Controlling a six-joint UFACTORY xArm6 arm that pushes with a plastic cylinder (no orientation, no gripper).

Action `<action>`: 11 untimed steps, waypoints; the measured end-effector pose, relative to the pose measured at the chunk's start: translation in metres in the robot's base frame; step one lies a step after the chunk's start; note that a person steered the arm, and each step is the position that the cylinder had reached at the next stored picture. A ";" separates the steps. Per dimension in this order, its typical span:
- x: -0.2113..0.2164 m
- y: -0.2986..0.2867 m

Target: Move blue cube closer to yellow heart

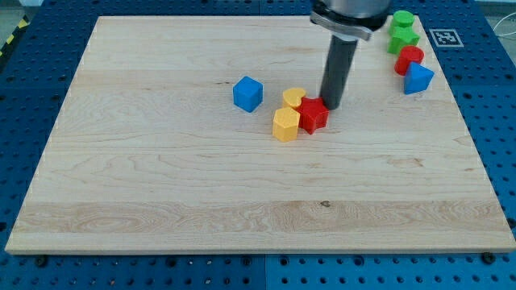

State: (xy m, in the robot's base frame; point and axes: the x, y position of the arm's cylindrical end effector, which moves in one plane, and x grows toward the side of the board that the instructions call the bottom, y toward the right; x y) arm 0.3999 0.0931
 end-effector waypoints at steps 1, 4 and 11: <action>-0.018 -0.022; -0.072 -0.138; 0.002 -0.099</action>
